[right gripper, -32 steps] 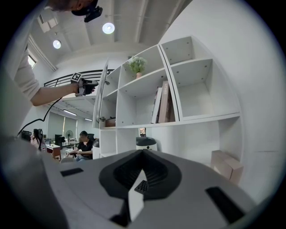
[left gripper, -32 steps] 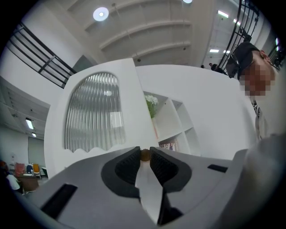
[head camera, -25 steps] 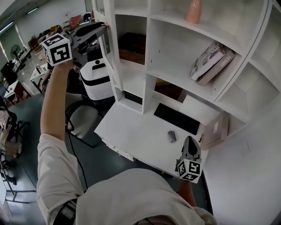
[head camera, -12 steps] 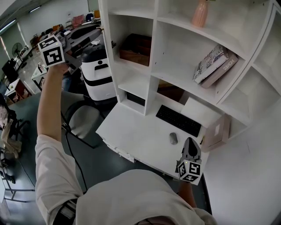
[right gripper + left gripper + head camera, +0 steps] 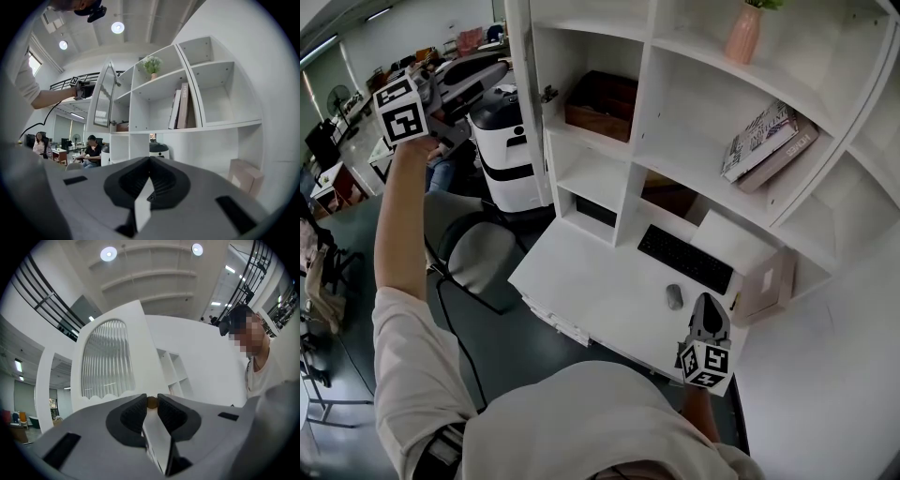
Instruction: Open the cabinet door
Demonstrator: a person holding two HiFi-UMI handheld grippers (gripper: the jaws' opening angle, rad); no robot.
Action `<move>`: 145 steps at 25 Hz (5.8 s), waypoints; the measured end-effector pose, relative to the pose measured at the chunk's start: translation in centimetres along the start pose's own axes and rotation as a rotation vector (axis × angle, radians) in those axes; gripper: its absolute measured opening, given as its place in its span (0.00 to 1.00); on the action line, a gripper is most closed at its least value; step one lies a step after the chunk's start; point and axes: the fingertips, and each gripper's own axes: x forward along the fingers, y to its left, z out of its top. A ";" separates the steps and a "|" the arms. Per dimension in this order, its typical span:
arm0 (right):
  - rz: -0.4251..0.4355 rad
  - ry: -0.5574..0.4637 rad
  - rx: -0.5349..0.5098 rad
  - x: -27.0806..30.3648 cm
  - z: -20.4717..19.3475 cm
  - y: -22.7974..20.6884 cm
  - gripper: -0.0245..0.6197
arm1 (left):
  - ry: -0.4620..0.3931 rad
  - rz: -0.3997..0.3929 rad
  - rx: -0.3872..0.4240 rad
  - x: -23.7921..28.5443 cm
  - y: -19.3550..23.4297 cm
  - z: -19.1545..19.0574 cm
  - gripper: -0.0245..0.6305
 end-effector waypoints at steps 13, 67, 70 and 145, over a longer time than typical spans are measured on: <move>0.034 0.005 -0.019 1.3 0.5 3.1 0.04 | -0.022 0.034 -0.002 -5.2 1.9 0.3 0.16; 0.160 0.021 -0.004 4.4 -0.4 9.4 0.04 | -0.091 0.431 -0.089 -17.3 10.7 -0.4 0.26; 0.175 0.021 -0.004 4.5 -0.4 9.6 0.04 | -0.085 0.503 -0.069 -18.0 10.6 -0.6 0.31; 0.550 -0.086 -0.113 6.8 4.1 22.0 0.04 | 0.163 1.031 -0.095 -26.7 -17.7 -19.7 0.31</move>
